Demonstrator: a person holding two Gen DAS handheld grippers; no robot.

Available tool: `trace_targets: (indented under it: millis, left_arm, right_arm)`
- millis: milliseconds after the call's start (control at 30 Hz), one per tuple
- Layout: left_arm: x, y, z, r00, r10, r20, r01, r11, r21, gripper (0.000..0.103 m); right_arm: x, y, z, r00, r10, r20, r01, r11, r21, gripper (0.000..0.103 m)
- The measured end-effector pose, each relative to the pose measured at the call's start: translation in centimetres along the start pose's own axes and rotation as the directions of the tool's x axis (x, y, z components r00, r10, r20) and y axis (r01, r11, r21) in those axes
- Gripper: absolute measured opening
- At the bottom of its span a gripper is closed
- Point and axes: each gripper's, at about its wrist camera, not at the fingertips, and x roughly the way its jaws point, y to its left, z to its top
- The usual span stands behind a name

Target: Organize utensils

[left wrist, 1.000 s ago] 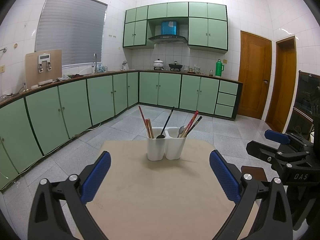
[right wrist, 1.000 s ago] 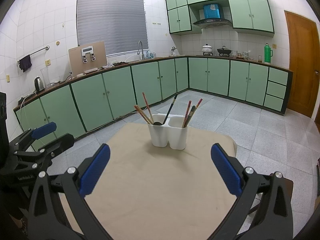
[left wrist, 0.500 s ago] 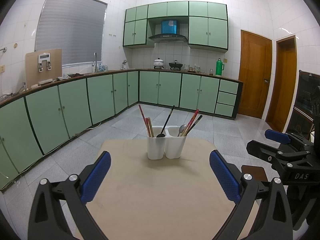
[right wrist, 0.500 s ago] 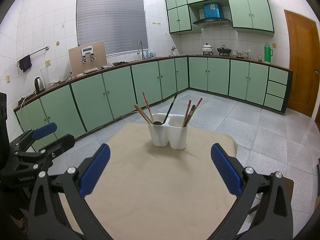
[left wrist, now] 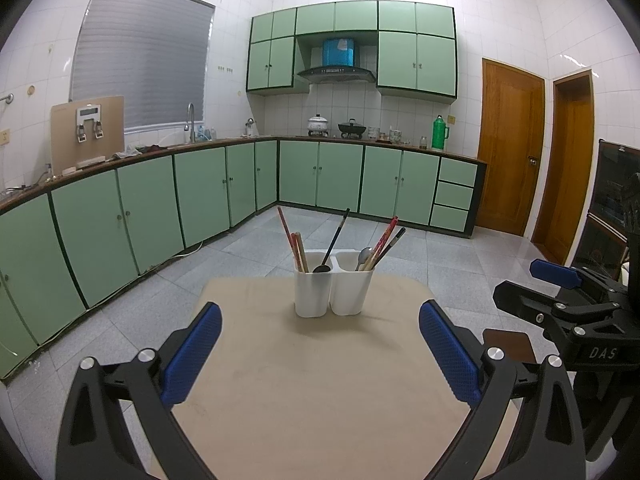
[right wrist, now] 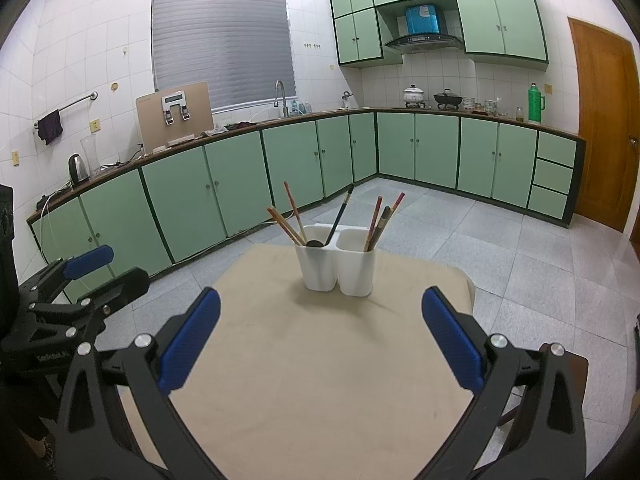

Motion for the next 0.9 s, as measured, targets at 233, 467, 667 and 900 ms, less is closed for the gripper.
trace_targets:
  millis: [233, 467, 667, 900]
  left_arm:
    - [0.02, -0.01, 0.09, 1.000, 0.000, -0.001, 0.000, 1.000, -0.001, 0.097]
    - [0.03, -0.01, 0.13, 1.000, 0.000, -0.002, 0.000, 1.000, 0.000, 0.097]
    - [0.18, 0.11, -0.49, 1.000, 0.001, -0.005, -0.001, 1.000, 0.000, 0.097]
    - [0.24, 0.06, -0.60, 1.000, 0.000, -0.006, 0.000, 1.000, 0.000, 0.097]
  right_arm:
    - [0.10, 0.03, -0.15, 1.000, 0.001, -0.002, -0.001, 1.000, 0.001, 0.098]
    - [0.15, 0.10, -0.26, 1.000, 0.001, -0.003, -0.001, 1.000, 0.001, 0.098]
    - [0.05, 0.17, -0.34, 1.000, 0.001, -0.004, -0.001, 1.000, 0.002, 0.098]
    - [0.03, 0.13, -0.30, 1.000, 0.001, -0.005, -0.001, 1.000, 0.001, 0.098]
